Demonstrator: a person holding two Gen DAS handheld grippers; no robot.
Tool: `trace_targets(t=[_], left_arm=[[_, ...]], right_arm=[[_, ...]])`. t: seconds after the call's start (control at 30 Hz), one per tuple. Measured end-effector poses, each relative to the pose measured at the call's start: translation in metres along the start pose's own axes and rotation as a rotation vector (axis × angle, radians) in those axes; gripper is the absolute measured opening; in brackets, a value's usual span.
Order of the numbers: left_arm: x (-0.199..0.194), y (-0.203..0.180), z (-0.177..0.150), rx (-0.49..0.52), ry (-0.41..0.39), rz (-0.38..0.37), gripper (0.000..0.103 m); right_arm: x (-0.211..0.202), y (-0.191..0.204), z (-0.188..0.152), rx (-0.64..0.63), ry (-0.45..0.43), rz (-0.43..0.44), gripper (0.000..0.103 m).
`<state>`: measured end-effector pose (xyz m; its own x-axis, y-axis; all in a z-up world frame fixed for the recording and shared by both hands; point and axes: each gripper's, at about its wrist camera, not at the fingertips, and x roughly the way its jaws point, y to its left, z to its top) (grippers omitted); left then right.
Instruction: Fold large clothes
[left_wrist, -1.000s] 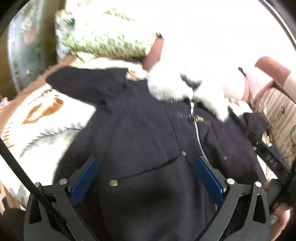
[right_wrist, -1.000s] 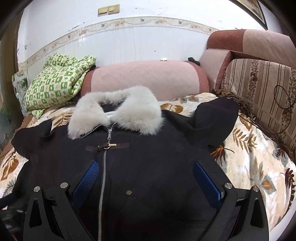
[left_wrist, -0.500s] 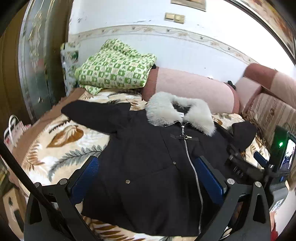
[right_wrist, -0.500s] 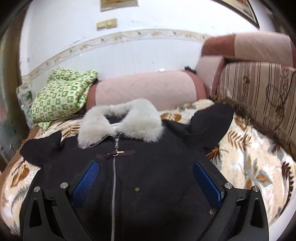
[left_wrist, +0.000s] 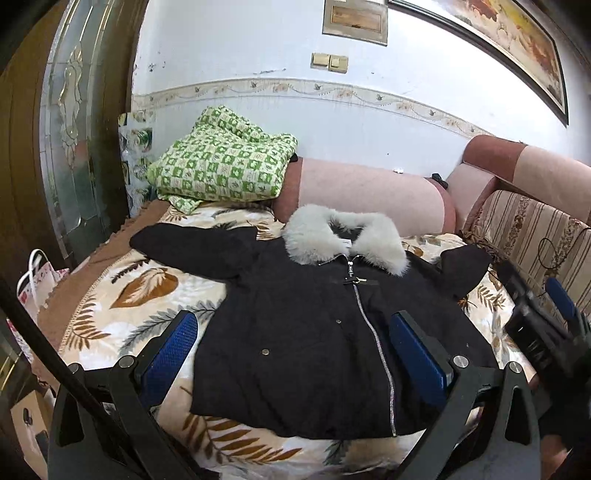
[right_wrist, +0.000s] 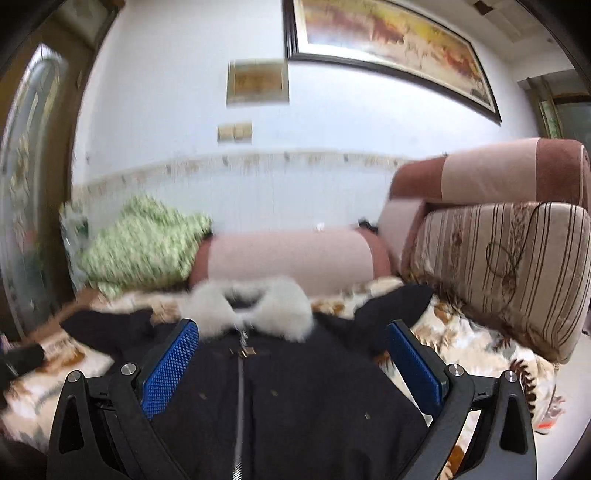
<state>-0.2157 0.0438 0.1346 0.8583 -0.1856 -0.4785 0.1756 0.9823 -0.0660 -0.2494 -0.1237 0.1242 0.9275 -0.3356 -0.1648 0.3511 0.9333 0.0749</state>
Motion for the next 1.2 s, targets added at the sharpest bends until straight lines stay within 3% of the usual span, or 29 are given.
trace_targets(t=[0.13, 0.2, 0.53, 0.83, 1.07, 1.2], left_arm=[[-0.011, 0.007, 0.001, -0.015, -0.018, 0.010, 0.103], [-0.010, 0.010, 0.001, -0.017, -0.010, 0.026, 0.103], [0.046, 0.023, 0.007, -0.025, 0.090, 0.120, 0.103], [0.094, 0.039, 0.018, -0.050, 0.120, 0.229, 0.103], [0.130, 0.045, 0.018, -0.050, 0.176, 0.245, 0.103], [0.147, 0.041, 0.016, -0.037, 0.198, 0.257, 0.103]], right_arm=[[0.008, 0.005, 0.011, 0.057, 0.095, 0.127, 0.100], [0.018, 0.010, 0.012, 0.048, 0.132, 0.148, 0.099], [0.086, 0.032, 0.004, -0.045, 0.195, 0.122, 0.099], [0.163, 0.048, -0.004, -0.102, 0.265, 0.113, 0.099], [0.193, 0.025, -0.037, -0.085, 0.342, 0.057, 0.099], [0.204, 0.006, -0.041, -0.014, 0.365, 0.025, 0.099]])
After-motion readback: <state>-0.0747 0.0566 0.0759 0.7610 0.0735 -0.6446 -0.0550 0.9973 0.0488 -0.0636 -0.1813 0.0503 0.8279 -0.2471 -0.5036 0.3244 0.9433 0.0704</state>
